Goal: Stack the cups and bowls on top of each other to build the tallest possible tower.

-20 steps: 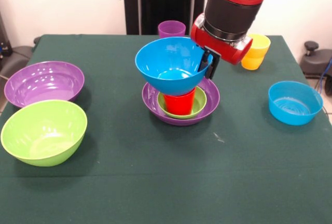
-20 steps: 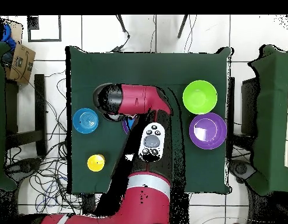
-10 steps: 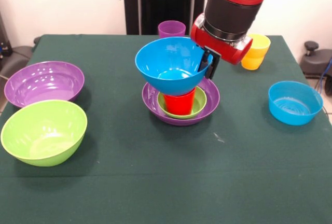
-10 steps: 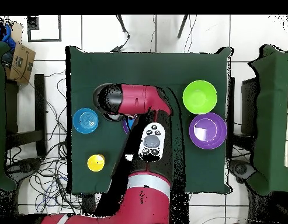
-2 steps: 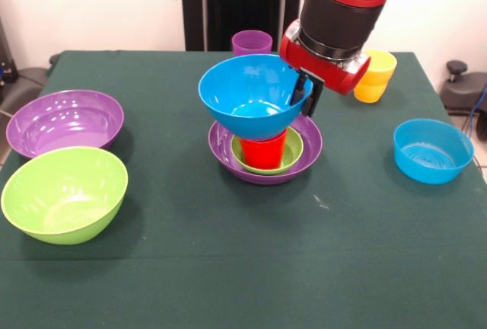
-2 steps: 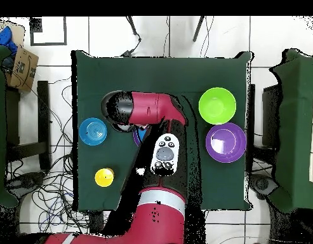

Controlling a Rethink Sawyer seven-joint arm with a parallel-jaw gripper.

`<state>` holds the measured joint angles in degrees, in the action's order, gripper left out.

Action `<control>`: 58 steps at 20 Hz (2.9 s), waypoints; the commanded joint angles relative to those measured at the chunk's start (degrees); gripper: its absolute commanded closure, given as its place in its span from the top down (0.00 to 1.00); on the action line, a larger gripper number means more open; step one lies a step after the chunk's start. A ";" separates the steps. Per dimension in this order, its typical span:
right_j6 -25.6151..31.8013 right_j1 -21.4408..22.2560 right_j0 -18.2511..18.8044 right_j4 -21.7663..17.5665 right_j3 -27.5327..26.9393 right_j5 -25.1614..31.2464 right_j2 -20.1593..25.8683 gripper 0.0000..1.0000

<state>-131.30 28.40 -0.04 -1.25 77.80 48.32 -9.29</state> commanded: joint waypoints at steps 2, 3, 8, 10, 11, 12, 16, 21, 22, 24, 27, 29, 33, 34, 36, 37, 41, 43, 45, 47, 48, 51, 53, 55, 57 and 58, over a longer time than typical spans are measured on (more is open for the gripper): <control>2.18 -2.91 0.82 -2.03 2.61 -2.28 6.37 1.00; 2.25 -2.96 0.79 -1.99 2.53 -1.95 6.42 1.00; 2.08 -2.84 0.83 -1.74 2.83 -1.80 6.50 1.00; 2.10 -2.84 0.83 -1.75 2.82 -1.75 6.51 1.00; 2.08 -2.83 0.83 -1.73 2.87 -1.80 6.52 1.00; 2.07 -2.83 0.85 -1.70 2.89 -1.75 6.54 1.00; 2.19 -2.84 0.87 -1.76 2.87 -1.72 6.58 1.00; 2.51 -2.41 1.08 -1.50 2.51 -1.38 6.90 1.00; 2.58 -2.19 1.15 -1.35 2.35 -1.19 6.99 1.00; 2.78 -1.68 1.52 -0.79 1.90 -0.74 7.44 1.00; 2.99 -1.34 1.96 -0.28 0.77 0.28 7.88 1.00; 3.56 -1.40 1.96 -0.59 -0.50 1.92 7.79 1.00; 3.88 -1.47 2.07 -0.75 -2.19 3.81 7.85 1.00; 4.00 -1.40 2.16 -0.70 -2.59 4.33 7.91 1.00; 4.23 -1.19 2.42 -0.52 -3.61 5.71 8.13 1.00; 4.40 -1.21 2.52 -0.56 -4.68 7.08 8.08 1.00; 5.18 -0.81 2.72 -0.93 -7.90 12.15 7.96 1.00; 5.51 -0.80 2.89 -1.00 -8.56 12.94 8.22 1.00; 5.45 -0.80 3.00 -1.00 -8.34 12.47 8.44 1.00; 5.28 -0.82 3.03 -1.04 -8.04 12.03 8.57 1.00; 5.25 -0.82 3.05 -1.03 -8.02 12.06 8.65 1.00; 5.35 -1.06 3.19 -1.02 -8.61 12.56 8.96 1.00; 5.39 -1.27 3.30 -1.04 -9.21 13.15 9.14 1.00; 5.37 -1.17 3.28 -1.08 -9.22 13.36 9.22 1.00; 5.40 -1.31 3.39 -1.12 -9.47 13.63 9.31 1.00; 5.44 -1.31 3.40 -1.17 -9.52 13.76 9.32 1.00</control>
<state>-131.30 28.89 2.63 -1.28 69.73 56.97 -6.68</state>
